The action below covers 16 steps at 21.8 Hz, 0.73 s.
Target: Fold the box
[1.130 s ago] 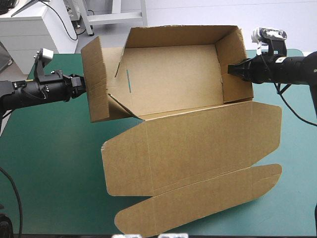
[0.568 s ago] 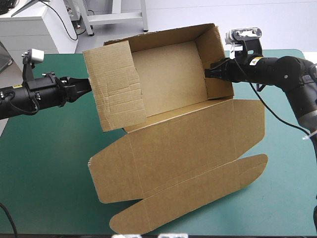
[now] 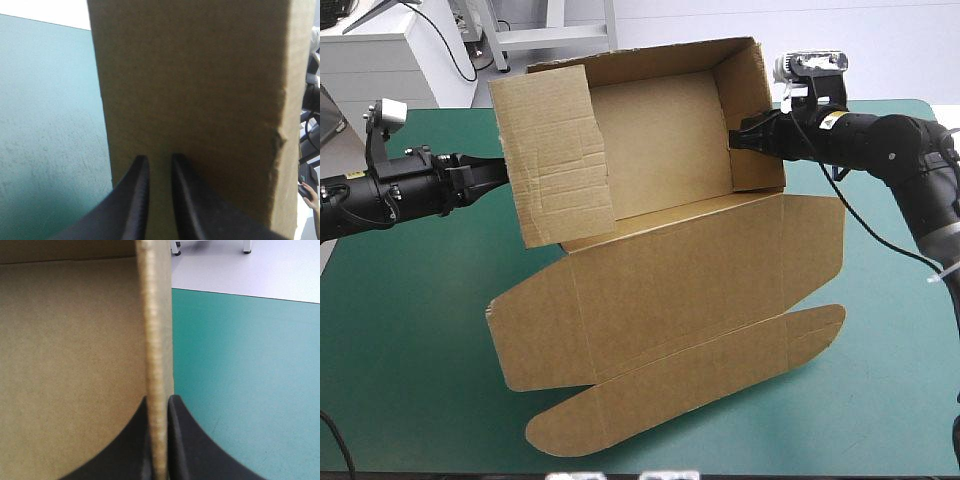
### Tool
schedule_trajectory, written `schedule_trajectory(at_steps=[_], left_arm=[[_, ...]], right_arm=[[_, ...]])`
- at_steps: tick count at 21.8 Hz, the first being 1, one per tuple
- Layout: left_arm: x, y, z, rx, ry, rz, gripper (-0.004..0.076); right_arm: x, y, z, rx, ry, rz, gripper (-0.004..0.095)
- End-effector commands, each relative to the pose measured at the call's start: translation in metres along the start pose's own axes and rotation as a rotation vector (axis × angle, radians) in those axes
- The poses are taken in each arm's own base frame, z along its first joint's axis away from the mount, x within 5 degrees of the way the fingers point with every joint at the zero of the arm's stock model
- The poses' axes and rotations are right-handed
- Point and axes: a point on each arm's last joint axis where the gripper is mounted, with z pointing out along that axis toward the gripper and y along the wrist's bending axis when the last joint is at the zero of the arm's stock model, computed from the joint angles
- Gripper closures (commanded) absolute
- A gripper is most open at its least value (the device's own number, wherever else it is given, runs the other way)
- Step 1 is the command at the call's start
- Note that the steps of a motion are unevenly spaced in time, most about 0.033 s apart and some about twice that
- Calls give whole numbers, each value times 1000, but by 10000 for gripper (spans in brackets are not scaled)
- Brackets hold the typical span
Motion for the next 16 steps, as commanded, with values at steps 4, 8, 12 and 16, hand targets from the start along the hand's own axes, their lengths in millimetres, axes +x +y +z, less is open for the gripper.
schedule_trajectory(at_steps=[4,8,12,16], left_arm=[[4,-29,-2,123,28,-44,244],[12,-29,8,64,95,6,244],[15,-27,17,-35,99,-9,245],[16,-30,26,-74,83,8,246]], right_arm=[[-13,1,3,-23,-97,54,908],[-11,-1,12,-29,-84,73,908],[-9,1,18,-28,-74,41,908],[-4,20,30,-39,-69,-41,908]])
